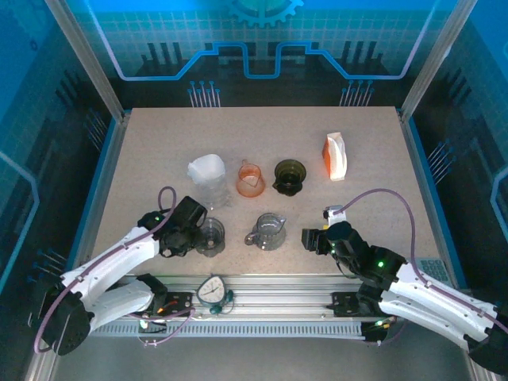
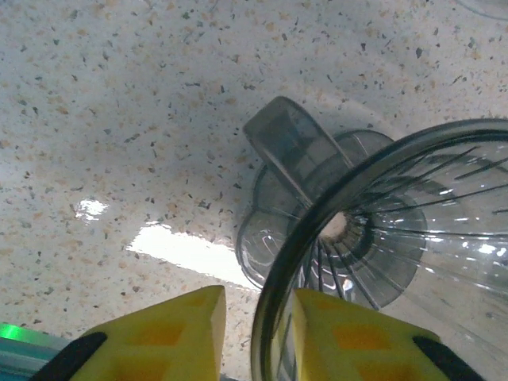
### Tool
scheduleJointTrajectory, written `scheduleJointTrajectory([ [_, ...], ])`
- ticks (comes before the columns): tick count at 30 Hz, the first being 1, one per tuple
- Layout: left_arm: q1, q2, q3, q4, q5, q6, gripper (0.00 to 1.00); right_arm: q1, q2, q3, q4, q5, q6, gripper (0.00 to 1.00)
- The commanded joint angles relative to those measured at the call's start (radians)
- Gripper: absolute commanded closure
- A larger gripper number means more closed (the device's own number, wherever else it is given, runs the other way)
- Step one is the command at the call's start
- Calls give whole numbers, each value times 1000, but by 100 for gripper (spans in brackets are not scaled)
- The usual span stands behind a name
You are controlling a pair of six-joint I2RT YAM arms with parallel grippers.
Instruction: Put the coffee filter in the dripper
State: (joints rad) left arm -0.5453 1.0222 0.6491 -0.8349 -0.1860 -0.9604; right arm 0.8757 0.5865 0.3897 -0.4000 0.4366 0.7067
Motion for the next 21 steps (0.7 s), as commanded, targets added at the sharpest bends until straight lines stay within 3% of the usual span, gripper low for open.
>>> scheduleJointTrajectory([
  [1,8,3,-9,23,10,9,79,-13,-9,11,-10,9,5,31],
  [8,7,-34,-3,5,22,23,100,-14,1,11,-2,14,5,31],
  [15,-2,-97,39,-32,63,31,100,-15,4,8,3,16,9,31],
  [21,-90,-93,182,-95,54,65,100,-18,6,6,5,23,13,31],
])
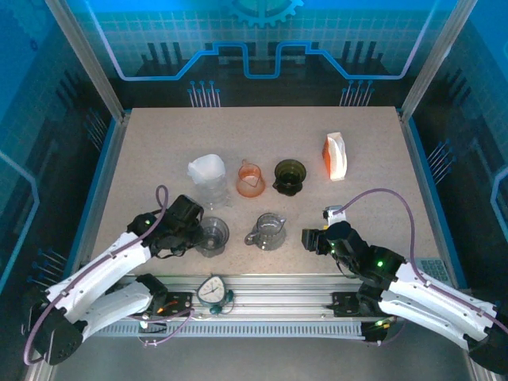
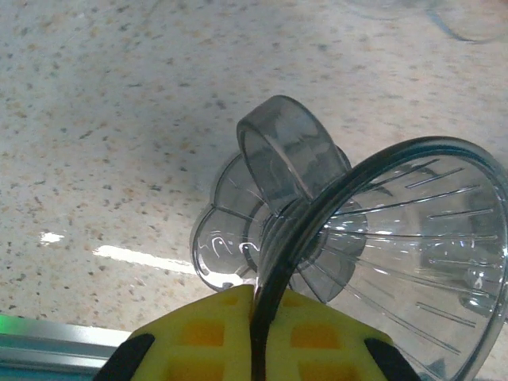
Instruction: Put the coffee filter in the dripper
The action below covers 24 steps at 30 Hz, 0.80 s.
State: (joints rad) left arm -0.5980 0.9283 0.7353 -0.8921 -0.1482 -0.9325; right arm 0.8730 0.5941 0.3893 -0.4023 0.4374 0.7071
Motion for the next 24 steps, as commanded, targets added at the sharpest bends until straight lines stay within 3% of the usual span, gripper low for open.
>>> scheduleJointTrajectory([
  [1,-54,11,126,-45,14,41,100,-17,-1,8,8,24,12,31],
  [7,-159,95,355,-50,15,105,100,-20,0,13,2,29,11,31],
  [10,-173,165,430,1,83,133,100,-21,0,17,-3,31,10,31],
  [17,-172,359,483,155,254,165,100,-22,-12,29,-42,35,10,31],
  [24,-172,473,517,184,262,213,100,-23,-60,29,-91,45,24,31],
])
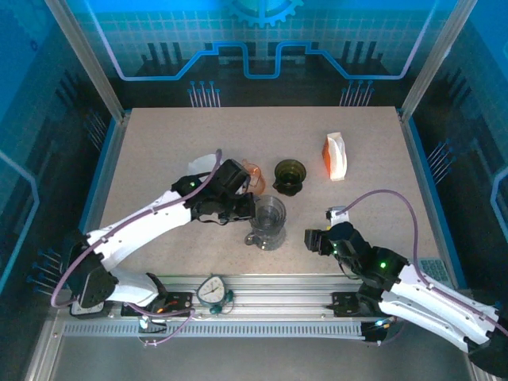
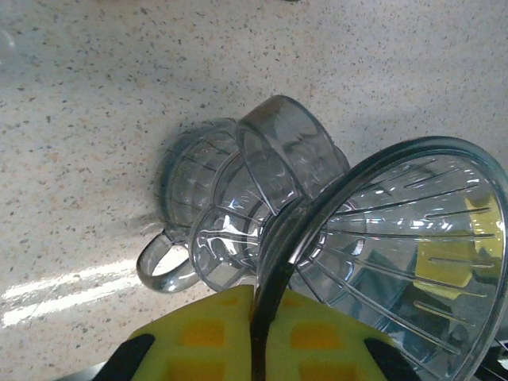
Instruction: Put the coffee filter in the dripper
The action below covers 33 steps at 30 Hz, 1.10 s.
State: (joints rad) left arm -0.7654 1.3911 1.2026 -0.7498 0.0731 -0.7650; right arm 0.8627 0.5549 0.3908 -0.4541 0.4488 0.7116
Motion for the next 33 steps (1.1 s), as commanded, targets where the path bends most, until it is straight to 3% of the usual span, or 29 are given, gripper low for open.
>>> scheduleJointTrajectory([
  [1,-5,20,53,38,38,52,100,-13,-24,28,-42,34,20,31],
  [18,-5,82,31,20,19,63,99,-13,-15,23,-35,23,27,31],
  [33,-2,-33,54,24,-67,86,17,-14,37,47,5,5,21,30],
])
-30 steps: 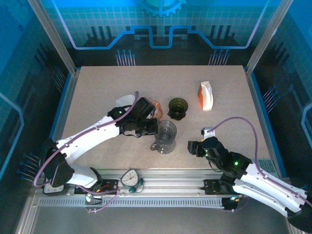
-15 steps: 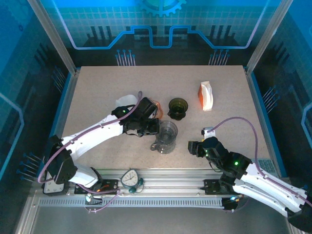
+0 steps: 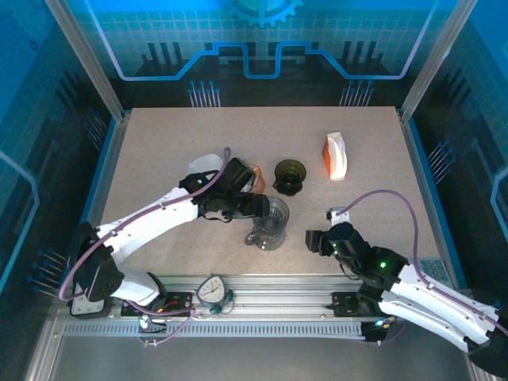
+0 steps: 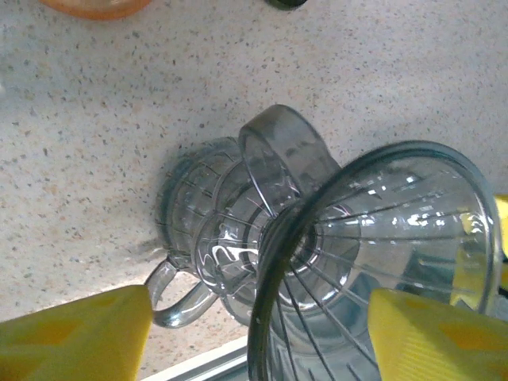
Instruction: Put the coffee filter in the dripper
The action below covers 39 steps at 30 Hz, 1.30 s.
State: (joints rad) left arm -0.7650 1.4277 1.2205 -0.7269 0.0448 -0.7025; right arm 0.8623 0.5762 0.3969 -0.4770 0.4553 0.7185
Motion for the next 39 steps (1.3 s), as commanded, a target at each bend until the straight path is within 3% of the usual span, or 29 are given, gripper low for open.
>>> scheduleJointTrajectory([
  [1,-2,-90,30,13,-51,29,12,-15,27,47,34,-1,5,30],
  [2,-2,-115,22,29,-66,34,2,-16,44,58,40,3,-6,30],
  [8,-3,-294,-126,193,-126,49,1,-79,182,158,53,26,-78,30],
  [12,-4,-405,-250,279,-138,67,1,-227,327,264,97,-73,-144,31],
  [18,-4,-502,-362,278,-182,63,1,-467,548,438,142,-211,-196,36],
  [24,-3,-599,-479,342,-160,46,1,-629,748,603,138,-221,-222,43],
  [31,-2,-635,-527,337,-175,47,1,-714,975,799,98,-241,-275,50],
  [39,-2,-636,-547,320,-207,31,1,-724,1160,964,45,-258,-331,59],
])
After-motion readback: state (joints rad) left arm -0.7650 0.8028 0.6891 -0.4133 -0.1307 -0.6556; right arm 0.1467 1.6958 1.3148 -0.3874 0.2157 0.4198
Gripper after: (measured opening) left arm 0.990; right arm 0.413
